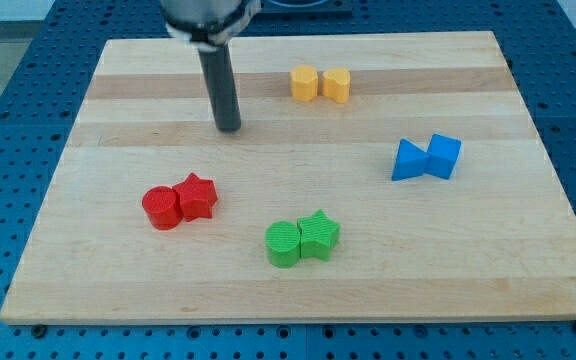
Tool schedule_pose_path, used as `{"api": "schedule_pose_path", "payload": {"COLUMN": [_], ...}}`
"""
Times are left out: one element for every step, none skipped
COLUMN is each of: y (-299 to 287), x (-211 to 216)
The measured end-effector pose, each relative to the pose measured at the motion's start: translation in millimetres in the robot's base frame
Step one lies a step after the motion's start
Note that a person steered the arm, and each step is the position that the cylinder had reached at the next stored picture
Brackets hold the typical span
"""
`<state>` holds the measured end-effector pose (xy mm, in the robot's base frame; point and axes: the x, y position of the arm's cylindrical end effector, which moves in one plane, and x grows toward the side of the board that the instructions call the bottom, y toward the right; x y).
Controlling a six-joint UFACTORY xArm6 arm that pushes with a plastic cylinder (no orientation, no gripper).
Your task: Slide the yellow hexagon into the yellow heart
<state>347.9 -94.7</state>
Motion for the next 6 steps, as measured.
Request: {"api": "schedule_pose_path", "payload": {"y": [26.1,52.3,84.5,111.6,134.2,203.6], "x": [-48.5,-65.5,-67.2,-67.2,-100.3,-153.9]}}
